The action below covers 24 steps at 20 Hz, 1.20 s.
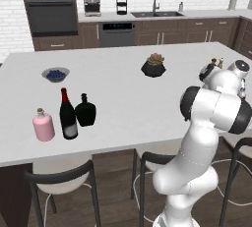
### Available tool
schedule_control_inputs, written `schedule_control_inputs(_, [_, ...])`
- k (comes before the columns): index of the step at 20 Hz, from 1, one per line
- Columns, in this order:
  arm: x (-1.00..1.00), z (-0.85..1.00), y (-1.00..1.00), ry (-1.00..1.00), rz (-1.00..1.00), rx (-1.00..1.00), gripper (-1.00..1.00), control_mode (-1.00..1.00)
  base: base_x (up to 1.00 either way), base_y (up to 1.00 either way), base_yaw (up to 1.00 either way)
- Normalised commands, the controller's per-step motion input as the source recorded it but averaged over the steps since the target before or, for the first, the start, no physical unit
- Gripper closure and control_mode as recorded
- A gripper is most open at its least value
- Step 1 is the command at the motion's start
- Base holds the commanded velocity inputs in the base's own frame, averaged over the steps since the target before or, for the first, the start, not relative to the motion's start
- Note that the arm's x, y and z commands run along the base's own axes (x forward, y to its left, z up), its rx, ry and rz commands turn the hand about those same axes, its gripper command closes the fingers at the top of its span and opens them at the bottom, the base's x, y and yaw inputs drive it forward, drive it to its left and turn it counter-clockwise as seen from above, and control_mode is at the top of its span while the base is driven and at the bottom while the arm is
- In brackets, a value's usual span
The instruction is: Move the plastic bottles in the middle to the plastics group, and the glass bottles in the middle to the glass group.
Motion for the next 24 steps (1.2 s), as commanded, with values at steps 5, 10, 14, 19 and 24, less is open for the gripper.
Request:
schedule_control_inputs(5, [-0.57,0.00,-1.00,-0.05,0.00,0.00,1.00,-1.00,0.00,0.00,0.00])
schedule_control_inputs(10, [-0.55,0.00,-1.00,-0.01,0.00,0.00,1.00,-1.00,0.00,0.00,0.00])
schedule_control_inputs(14, [-0.33,0.04,-0.97,0.00,0.00,0.00,1.00,-1.00,0.00,0.00,0.00])
schedule_control_inputs(19, [-0.15,0.03,-0.75,0.00,0.03,0.00,1.00,-1.00,0.00,0.00,0.00])
schedule_control_inputs(24, [0.01,0.00,-0.12,-0.01,0.18,0.00,1.00,-1.00,0.00,0.00,0.00])
